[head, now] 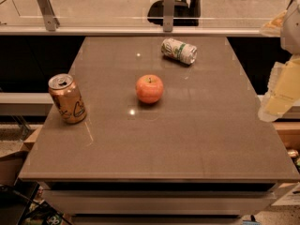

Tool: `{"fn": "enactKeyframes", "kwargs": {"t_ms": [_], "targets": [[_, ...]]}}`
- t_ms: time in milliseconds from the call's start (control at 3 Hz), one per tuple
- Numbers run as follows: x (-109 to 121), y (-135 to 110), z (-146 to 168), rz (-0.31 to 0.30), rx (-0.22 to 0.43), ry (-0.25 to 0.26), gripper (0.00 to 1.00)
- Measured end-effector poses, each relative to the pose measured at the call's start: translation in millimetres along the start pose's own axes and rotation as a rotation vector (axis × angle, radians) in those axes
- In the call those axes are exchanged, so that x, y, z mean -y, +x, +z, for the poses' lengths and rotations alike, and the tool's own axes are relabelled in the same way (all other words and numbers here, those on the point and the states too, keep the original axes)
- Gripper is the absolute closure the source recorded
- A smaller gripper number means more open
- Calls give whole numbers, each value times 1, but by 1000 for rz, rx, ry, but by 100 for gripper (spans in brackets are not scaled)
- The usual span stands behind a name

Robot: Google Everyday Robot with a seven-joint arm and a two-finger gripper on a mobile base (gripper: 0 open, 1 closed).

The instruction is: Place 7up can upright

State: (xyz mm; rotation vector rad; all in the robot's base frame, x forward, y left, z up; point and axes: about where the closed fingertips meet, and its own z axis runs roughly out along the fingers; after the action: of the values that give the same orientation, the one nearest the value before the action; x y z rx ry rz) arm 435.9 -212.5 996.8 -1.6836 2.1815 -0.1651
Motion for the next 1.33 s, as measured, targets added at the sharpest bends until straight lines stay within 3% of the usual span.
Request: {"fn": "enactKeyframes", "kwargs": {"t_ms": [667,1000,1333], "targets": [[8,-3,-2,26,24,13,0],[26,-4,3,125,83,26,0],[46,-3,19,267,88,5,0]]}}
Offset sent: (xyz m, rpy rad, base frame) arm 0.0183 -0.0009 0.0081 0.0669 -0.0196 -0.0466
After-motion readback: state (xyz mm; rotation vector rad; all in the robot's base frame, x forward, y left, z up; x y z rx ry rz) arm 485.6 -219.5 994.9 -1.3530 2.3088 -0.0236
